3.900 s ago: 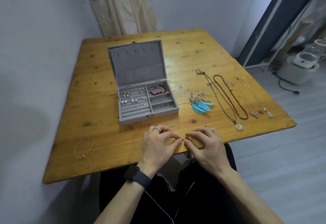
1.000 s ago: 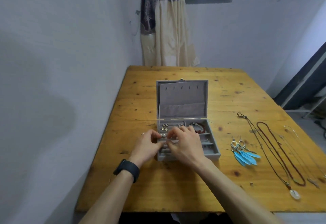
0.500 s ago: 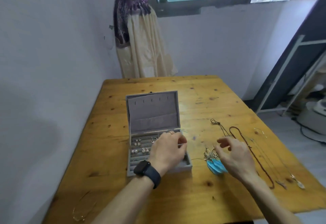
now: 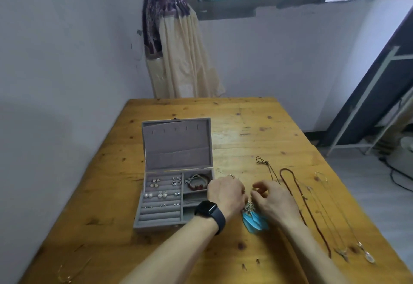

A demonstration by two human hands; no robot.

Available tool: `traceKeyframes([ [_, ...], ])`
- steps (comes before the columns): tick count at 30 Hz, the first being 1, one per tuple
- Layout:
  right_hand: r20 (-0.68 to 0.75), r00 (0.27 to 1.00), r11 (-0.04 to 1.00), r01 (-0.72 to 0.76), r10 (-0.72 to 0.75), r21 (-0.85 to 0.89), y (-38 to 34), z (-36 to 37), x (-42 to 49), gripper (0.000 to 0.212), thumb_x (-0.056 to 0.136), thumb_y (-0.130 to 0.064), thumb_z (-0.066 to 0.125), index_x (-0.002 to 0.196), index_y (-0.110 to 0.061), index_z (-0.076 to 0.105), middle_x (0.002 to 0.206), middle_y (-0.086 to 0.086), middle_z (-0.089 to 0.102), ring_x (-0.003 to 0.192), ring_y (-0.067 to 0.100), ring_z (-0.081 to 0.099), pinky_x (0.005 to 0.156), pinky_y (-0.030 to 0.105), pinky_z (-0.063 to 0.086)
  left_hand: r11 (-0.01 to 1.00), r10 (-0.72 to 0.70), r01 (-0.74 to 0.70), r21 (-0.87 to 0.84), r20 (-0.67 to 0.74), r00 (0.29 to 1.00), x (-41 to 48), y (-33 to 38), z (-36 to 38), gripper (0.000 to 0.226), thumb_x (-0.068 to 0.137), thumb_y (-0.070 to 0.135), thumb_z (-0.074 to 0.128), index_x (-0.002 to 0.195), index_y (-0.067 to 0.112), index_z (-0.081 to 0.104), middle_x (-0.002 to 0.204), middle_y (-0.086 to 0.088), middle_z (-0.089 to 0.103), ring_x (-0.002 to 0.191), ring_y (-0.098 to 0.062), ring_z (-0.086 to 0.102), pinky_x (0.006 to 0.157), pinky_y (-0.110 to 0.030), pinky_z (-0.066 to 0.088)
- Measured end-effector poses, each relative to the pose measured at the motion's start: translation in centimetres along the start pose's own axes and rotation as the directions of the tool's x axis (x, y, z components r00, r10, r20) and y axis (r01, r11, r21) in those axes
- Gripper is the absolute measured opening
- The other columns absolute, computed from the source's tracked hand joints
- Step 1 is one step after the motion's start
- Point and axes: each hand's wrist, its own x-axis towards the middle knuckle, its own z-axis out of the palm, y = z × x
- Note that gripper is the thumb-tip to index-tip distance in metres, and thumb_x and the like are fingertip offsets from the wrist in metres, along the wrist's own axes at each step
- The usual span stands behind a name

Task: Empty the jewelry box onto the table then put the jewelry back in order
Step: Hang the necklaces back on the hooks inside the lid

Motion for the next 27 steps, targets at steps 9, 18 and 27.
traceKeyframes([
  [9,-0.063,0.998,0.998,0.022,-0.018,0.054,0.4,0.4,-0.7,0.018,0.097,-0.041,0.057,0.103,-0.028,0.069,0.094,-0.009,0.064,0.087,0.010,0.059,0.076,0.029,0.053,0.969,-0.027,0.034,-0.247,0.031,0.999,0.5,-1.3,0.2,0.021,0.094,0.045,0.061,0.104,0.033,0.076,0.102,0.012,0.075,0.097,-0.012,0.068,0.081,-0.028,0.054],
  [18,-0.144,0.981,0.907,0.175,-0.128,0.382,-3.7,-3.2,-1.6,0.006,0.095,-0.031,0.066,0.097,-0.031,0.072,0.088,-0.020,0.070,0.084,-0.010,0.062,0.064,0.008,0.048,0.814,-0.042,-0.004,-0.581,-0.066,0.997,-1.2,-6.7,-6.4,0.019,0.089,0.049,0.068,0.089,0.031,0.074,0.083,0.018,0.072,0.079,0.004,0.065,0.075,-0.031,0.058],
  [27,-0.215,0.937,0.823,0.346,-0.276,0.451,-14.2,-4.0,1.6,0.006,0.095,-0.029,0.067,0.096,-0.030,0.072,0.087,-0.017,0.071,0.081,-0.008,0.063,0.063,0.009,0.049,0.698,-0.193,-0.012,-0.716,-0.204,0.960,-3.7,-16.5,-11.6,0.013,0.098,0.037,0.059,0.093,0.026,0.063,0.090,0.010,0.074,0.082,0.000,0.066,0.074,-0.026,0.056],
])
